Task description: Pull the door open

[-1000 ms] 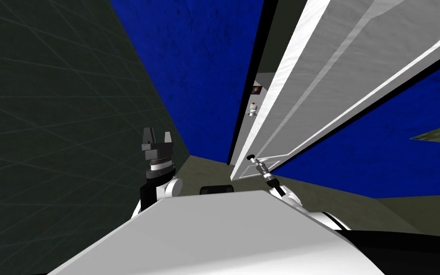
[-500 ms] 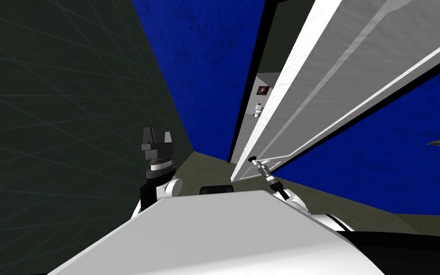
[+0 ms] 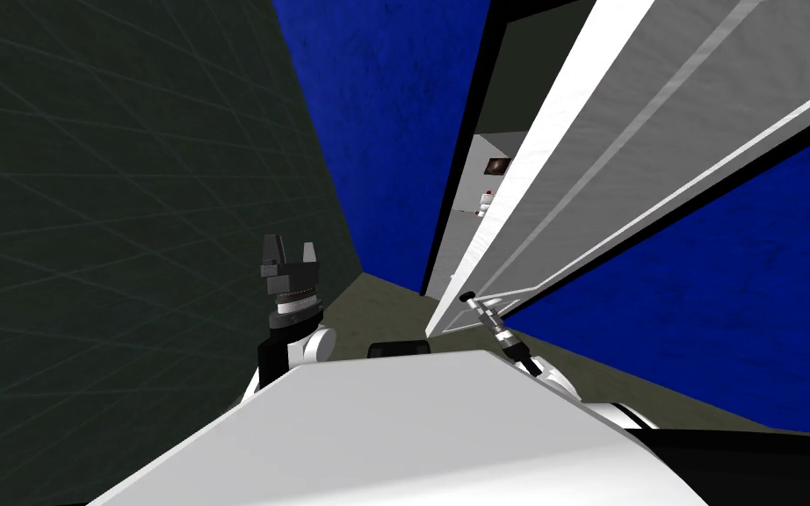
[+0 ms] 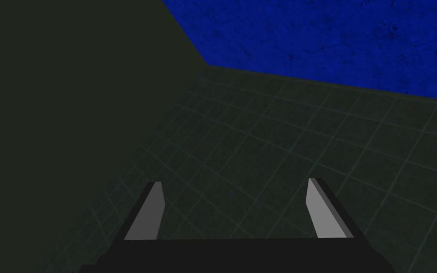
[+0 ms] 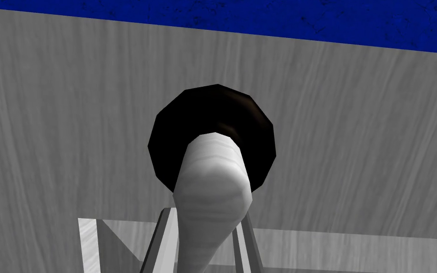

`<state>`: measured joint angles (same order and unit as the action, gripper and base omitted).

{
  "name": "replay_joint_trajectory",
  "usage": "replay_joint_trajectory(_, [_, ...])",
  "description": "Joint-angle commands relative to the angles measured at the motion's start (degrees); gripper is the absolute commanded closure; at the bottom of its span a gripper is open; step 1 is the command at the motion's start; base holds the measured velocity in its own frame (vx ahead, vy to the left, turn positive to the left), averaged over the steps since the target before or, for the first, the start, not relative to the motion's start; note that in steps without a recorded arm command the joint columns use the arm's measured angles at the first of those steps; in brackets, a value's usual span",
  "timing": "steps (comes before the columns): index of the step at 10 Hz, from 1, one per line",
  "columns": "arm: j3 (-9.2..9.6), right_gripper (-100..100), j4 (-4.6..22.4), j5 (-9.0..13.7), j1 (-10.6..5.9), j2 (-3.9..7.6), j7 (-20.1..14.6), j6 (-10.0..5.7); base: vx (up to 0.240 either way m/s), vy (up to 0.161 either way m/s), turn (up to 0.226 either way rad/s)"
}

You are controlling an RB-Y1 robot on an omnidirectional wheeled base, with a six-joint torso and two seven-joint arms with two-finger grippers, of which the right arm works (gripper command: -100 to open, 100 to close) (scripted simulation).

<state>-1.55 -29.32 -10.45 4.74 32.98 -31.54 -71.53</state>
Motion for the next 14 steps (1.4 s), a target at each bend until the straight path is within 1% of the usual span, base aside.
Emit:
replay_joint_trajectory(1, [0.00, 100, 0.0, 0.0, 0.00, 0.00, 0.0, 0.00, -0.097, -0.027, 0.036])
replay_joint_trajectory(2, [-0.16, 100, 0.7, -0.2, 0.29, 0.19, -0.1, -1.14, -0.159, -0.063, 0.193])
replay_joint_trajectory(3, [-0.23, 100, 0.8, -0.2, 0.37, 0.26, -0.1, -1.38, -0.206, -0.106, 0.192])
replay_joint_trajectory(6, [-0.73, 100, 1.9, -0.5, 0.97, 0.79, -0.3, -3.36, -0.228, -0.103, 0.207])
replay_joint_trajectory(10, [-1.23, 100, 3.0, -0.8, 1.56, 1.32, -0.5, -5.30, -0.209, -0.089, 0.147])
replay_joint_trajectory(11, [-0.95, 100, 2.2, -0.9, 1.70, 0.95, -0.6, -4.50, -0.082, -0.035, 0.030])
replay_joint_trajectory(12, [-0.97, 100, 2.6, -1.0, 1.67, 0.94, -0.6, -4.86, -0.108, -0.057, 0.146])
replay_joint_trajectory(14, [-1.09, 100, 3.1, -1.1, 1.55, 1.04, -0.6, -5.25, -0.209, -0.084, 0.196])
